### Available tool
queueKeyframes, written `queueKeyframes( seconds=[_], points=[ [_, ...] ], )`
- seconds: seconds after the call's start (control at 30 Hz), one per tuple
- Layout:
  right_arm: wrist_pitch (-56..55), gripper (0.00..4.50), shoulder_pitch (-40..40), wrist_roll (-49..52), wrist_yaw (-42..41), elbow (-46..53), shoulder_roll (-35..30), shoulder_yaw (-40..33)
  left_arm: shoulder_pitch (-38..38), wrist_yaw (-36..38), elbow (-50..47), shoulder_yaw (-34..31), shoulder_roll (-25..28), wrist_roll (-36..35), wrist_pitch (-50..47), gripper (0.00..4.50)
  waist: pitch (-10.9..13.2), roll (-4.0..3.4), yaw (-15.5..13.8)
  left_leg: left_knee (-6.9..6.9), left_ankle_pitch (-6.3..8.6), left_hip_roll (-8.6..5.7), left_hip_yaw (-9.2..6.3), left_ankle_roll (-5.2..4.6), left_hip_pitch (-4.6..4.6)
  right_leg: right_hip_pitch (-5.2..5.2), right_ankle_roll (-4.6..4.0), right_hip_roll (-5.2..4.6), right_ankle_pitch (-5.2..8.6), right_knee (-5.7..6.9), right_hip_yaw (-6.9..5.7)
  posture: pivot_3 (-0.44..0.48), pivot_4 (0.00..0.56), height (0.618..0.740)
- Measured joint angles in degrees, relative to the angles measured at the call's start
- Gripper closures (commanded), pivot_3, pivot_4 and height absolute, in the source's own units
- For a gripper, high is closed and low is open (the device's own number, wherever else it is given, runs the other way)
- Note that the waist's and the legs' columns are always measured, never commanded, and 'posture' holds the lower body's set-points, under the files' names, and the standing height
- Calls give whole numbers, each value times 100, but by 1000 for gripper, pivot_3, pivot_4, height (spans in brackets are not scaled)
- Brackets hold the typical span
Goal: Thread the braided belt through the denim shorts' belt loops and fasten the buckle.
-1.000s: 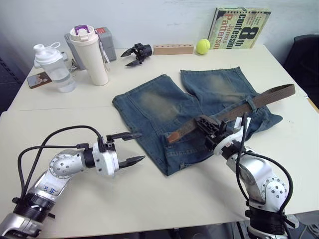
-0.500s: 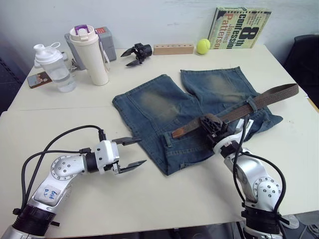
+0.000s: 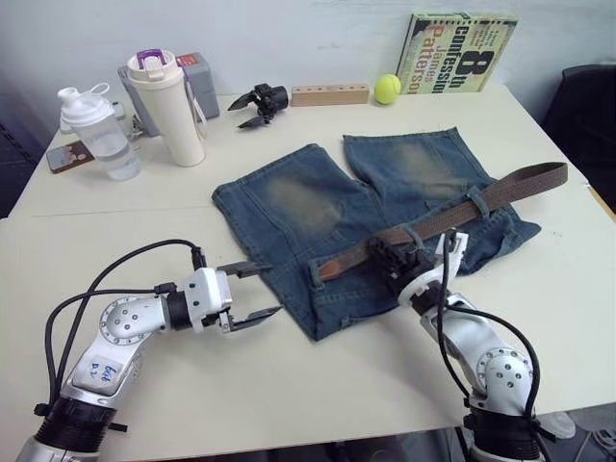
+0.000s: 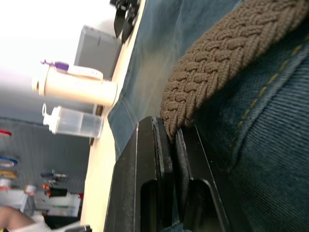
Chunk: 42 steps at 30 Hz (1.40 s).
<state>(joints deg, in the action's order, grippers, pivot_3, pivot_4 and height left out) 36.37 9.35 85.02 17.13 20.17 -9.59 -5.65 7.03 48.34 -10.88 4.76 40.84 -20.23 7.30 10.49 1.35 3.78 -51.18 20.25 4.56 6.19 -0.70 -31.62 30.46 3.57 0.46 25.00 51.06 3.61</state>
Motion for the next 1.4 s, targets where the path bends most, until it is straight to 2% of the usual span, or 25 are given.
queueKeyframes(
  seconds=[0.23,0.33,0.73,0.93,1.23,1.4],
  points=[
    [383,4500,239,-759,28,108,-153,474,121,84,1,-15,-131,86,4,896,-4,7,110,2,0,2,-6,1,2,-1,-7,2,4,4,-2,0,150,657],
    [296,4500,293,-1032,14,91,44,502,122,146,2,-15,-170,135,8,896,-4,7,119,2,-3,7,-8,6,4,0,-12,8,4,10,-3,0,150,657],
    [172,4500,384,-1919,-450,206,53,760,121,211,4,-30,-192,185,17,896,-4,7,114,2,-2,6,-8,10,3,4,-16,7,6,15,-3,0,150,657],
    [-22,4500,429,-2783,-736,455,-104,978,119,245,4,-39,-193,189,17,896,-4,6,102,1,1,6,-8,17,2,5,-18,6,8,14,-4,0,150,657],
    [-146,4500,410,-3373,-843,915,-237,962,119,255,4,-152,-197,189,9,896,-4,6,99,1,2,6,-10,20,2,4,-19,5,9,14,-5,0,150,657],
    [-30,4500,230,-3950,-973,1010,-221,1570,120,278,4,-152,-203,189,-9,896,-4,7,105,2,2,7,-13,22,3,5,-25,7,12,17,-6,0,150,657]
  ],
)
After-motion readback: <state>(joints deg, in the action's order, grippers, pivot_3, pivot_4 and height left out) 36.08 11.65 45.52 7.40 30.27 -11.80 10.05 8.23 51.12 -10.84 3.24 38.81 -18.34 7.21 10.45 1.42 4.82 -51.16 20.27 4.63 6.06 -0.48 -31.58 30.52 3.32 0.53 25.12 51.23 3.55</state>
